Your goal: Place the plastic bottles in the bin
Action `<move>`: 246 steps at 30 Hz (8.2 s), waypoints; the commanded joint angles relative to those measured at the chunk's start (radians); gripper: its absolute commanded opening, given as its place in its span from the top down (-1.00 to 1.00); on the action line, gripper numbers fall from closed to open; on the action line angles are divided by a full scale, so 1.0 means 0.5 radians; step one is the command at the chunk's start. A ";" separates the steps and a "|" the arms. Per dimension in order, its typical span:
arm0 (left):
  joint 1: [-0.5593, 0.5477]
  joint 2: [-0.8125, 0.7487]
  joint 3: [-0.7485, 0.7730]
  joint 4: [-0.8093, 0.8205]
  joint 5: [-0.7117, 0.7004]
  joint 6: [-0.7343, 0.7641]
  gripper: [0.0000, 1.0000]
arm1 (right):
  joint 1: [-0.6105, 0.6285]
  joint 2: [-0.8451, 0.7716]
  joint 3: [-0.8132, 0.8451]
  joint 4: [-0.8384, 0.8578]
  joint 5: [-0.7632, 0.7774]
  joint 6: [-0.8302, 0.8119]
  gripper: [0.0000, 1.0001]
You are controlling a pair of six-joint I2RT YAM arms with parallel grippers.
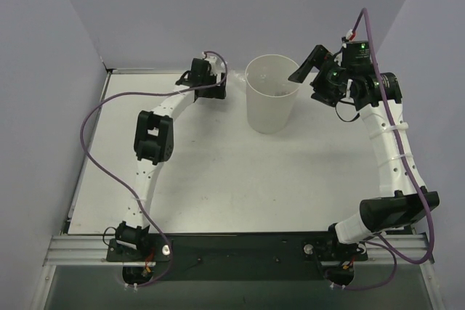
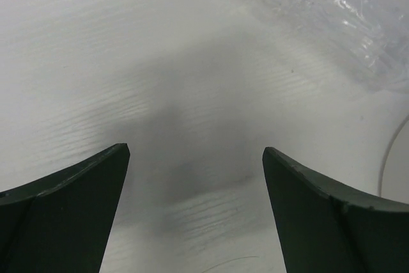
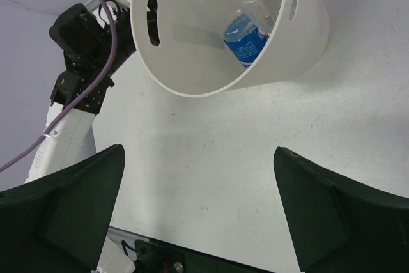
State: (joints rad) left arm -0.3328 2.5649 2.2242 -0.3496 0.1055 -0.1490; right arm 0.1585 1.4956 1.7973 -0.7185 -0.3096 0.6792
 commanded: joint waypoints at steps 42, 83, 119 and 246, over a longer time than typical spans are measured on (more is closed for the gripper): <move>-0.086 0.246 0.470 0.027 -0.490 -2.175 0.47 | 0.011 -0.089 -0.091 -0.011 0.002 0.004 -0.89; -0.116 -2.000 -1.942 1.184 0.341 -3.420 0.67 | 0.977 0.083 0.136 0.314 0.385 -1.021 -1.00; -0.457 -2.243 -2.187 1.261 0.154 -3.623 0.69 | 1.070 0.190 0.133 0.299 0.733 -1.030 -0.56; 0.353 -3.657 -2.822 -0.467 0.538 -1.184 -0.90 | -0.127 -1.834 -1.904 0.182 0.236 -0.085 -0.66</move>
State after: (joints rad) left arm -0.1616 0.7704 0.8478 -0.5602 0.3401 -0.7471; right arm 0.0986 0.5999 0.8719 -0.6125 -0.2047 0.6006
